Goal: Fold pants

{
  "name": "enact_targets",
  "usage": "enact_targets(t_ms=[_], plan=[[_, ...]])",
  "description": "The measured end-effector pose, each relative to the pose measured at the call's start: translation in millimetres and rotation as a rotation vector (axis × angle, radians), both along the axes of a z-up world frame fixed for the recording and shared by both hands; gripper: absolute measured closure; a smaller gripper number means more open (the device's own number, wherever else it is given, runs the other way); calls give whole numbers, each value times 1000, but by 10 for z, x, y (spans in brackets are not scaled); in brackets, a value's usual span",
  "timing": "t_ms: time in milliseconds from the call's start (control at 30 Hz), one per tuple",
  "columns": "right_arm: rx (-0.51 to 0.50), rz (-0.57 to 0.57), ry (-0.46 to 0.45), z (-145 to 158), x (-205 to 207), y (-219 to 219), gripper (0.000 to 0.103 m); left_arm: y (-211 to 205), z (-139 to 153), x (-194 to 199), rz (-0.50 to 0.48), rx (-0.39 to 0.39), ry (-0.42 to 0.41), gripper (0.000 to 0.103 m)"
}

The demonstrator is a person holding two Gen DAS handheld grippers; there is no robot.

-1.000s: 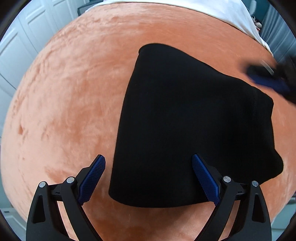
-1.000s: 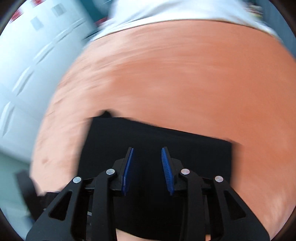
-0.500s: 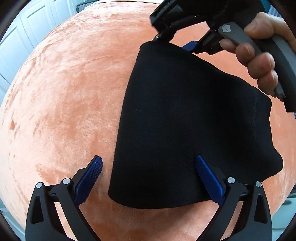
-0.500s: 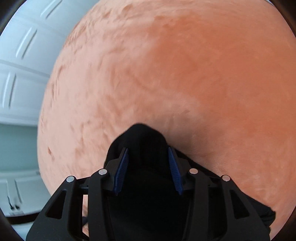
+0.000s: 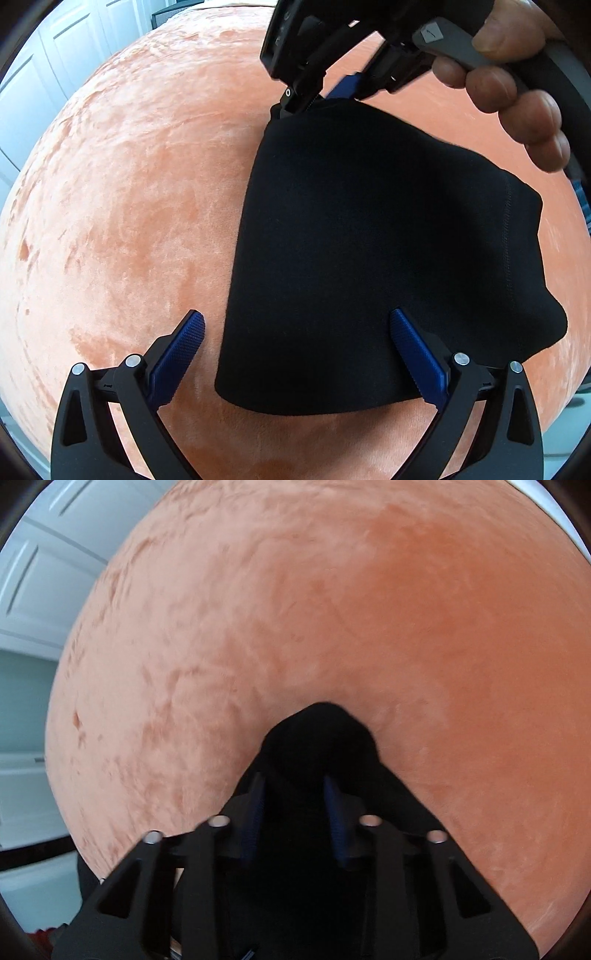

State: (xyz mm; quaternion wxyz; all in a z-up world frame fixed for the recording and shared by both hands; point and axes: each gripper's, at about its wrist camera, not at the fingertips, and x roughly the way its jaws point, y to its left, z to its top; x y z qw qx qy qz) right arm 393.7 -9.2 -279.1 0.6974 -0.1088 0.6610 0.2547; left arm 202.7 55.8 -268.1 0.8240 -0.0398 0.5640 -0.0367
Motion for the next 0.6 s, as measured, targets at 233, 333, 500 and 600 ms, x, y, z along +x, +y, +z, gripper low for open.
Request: enact_targets(t_ms=[233,333,500,600], plan=[[-216,-173,-325,160,306,-295,103,27,-39,26,1,-9,6,5],[55,-229,-300,490,59,-465,103,27,-48,32,-6,-4,0,5],[78,-73,-187,178,-377,-201,103,-69,27,30,21,-13,2,5],[56,-214,-197,-105,-137,-359,103,-66,86,31,18,-7,5,5]])
